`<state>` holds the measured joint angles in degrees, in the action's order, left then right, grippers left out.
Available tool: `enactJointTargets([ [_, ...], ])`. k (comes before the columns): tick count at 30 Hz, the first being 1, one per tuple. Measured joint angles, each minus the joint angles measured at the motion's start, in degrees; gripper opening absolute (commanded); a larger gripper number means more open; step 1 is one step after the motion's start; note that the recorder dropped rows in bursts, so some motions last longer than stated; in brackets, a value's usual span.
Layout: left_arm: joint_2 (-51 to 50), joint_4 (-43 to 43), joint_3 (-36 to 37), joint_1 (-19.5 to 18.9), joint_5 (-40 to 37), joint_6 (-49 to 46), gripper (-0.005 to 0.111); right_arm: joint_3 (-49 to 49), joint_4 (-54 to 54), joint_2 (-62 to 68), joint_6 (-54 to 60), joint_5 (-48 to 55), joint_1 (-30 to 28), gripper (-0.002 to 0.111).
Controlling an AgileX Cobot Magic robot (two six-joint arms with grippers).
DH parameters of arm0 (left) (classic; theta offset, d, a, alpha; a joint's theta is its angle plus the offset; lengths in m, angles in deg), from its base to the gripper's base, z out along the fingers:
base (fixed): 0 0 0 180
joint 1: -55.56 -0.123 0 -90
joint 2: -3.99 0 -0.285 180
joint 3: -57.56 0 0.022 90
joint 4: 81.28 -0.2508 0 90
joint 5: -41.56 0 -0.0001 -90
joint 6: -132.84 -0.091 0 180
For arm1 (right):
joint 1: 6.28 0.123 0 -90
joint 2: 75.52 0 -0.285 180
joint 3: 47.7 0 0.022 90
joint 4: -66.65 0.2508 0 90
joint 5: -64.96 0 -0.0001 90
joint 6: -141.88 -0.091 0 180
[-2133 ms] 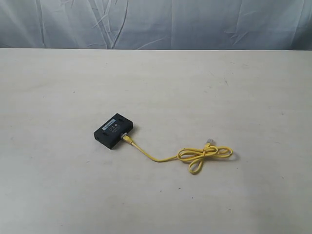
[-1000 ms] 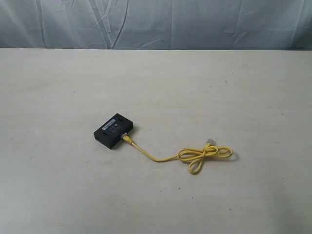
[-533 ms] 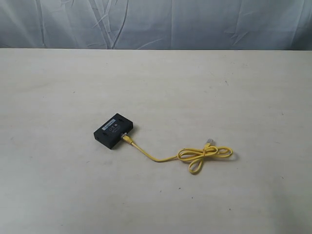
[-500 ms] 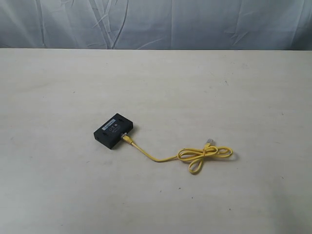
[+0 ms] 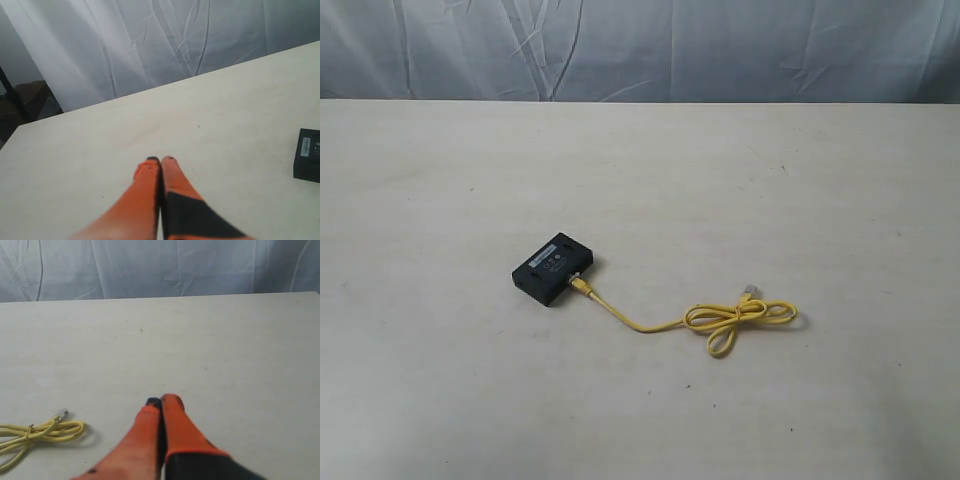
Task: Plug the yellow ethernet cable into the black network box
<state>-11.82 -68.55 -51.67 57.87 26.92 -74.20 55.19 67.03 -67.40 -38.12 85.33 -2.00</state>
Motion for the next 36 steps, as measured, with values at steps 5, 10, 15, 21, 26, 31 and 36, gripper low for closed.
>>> enactJointTargets([
  [5, 7.27, -0.13, 5.97, 0.0, 1.42, 0.0, 0.0, 0.0, 0.15, 0.0, 0.0, 0.0, 0.0, 0.0],
  [10, 7.73, -0.13, 6.2, 2.37, 0.9, 0.0, 0.0, 0.0, 0.19, 0.0, 0.0, 0.0, 0.0, 0.0],
  [15, 7.73, -0.13, 6.2, 3.45, 0.46, 0.0, 0.0, 0.0, 0.28, 0.0, 0.0, 0.0, 0.0, 0.0],
  [21, 7.73, -1.4, 6.2, 3.45, 0.35, 6.03, 0.0, 0.0, 0.28, 0.0, 0.0, 0.0, 0.0, 0.0],
  [26, 7.73, -10.27, 6.2, 3.45, 0.35, 23.21, 0.0, 0.0, 0.28, 0.0, 0.0, 0.0, 0.0, 0.0],
  [31, 7.73, -12.09, 6.2, 3.45, 0.46, 28.78, 0.0, 0.0, 0.28, 0.0, 0.0, 0.0, 0.0, 0.0],
  [36, 7.73, -12.32, 6.2, 3.45, 0.46, 28.06, 0.0, 0.0, 0.28, 0.0, 0.0, 0.0, 0.0, 0.0],
])
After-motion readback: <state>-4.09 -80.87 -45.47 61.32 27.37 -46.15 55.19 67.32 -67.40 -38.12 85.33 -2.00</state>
